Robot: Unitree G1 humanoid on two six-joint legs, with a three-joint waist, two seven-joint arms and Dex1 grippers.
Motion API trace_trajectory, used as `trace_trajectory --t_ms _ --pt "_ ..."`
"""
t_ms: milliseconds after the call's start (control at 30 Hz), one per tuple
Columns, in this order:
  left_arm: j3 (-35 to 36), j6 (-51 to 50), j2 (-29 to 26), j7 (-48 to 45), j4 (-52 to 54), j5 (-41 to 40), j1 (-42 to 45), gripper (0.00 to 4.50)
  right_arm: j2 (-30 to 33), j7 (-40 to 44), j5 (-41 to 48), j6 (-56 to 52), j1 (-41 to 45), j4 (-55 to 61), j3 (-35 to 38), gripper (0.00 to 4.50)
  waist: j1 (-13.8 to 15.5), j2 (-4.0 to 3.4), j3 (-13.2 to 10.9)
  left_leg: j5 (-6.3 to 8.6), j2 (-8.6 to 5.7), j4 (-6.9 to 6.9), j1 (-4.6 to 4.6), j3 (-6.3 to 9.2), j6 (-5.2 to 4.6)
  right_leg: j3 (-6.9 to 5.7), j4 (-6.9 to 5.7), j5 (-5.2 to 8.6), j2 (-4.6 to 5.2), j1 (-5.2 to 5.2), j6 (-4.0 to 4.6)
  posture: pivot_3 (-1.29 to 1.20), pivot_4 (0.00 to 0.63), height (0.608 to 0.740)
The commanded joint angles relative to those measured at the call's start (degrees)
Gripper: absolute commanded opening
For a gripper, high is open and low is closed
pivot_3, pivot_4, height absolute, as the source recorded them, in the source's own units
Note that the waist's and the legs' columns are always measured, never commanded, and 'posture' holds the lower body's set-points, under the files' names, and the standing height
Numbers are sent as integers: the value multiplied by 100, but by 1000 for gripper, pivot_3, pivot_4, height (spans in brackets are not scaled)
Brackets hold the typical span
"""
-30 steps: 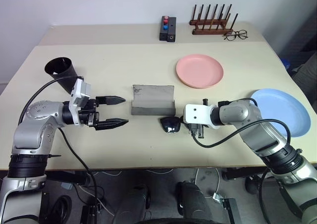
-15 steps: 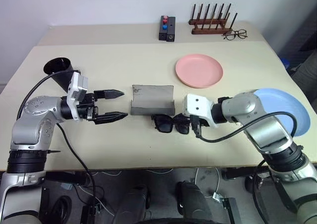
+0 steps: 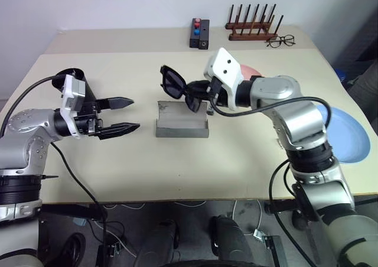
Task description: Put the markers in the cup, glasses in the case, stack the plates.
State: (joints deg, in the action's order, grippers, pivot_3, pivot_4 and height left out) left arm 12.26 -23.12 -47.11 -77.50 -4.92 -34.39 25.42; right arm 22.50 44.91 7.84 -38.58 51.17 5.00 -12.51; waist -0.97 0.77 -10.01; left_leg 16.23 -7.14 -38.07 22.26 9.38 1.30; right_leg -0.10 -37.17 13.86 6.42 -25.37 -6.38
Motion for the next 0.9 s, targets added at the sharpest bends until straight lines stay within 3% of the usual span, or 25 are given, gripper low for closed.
trace_trajectory --t_ms 33,433,900 --pt "165 221 -168 28 100 105 -145 4167 -317 -369 -97 236 121 -99 -24 50 -5 -3 -2 0 0 2 0 0 0 0 0 0 0 0 0 0 150 740" --pt "227 65 -178 274 438 -67 -363 4167 -330 -694 -1296 1104 -282 -801 -1145 50 -15 -3 -2 -1 -1 2 2 0 1 1 -3 0 -10 -4 0 0 150 740" --pt "182 114 -134 374 424 -75 -285 4167 -148 -104 -1613 379 -167 -778 -1427 50 -18 -4 -2 -1 1 4 2 0 2 3 -2 0 -16 -5 1 0 150 740"
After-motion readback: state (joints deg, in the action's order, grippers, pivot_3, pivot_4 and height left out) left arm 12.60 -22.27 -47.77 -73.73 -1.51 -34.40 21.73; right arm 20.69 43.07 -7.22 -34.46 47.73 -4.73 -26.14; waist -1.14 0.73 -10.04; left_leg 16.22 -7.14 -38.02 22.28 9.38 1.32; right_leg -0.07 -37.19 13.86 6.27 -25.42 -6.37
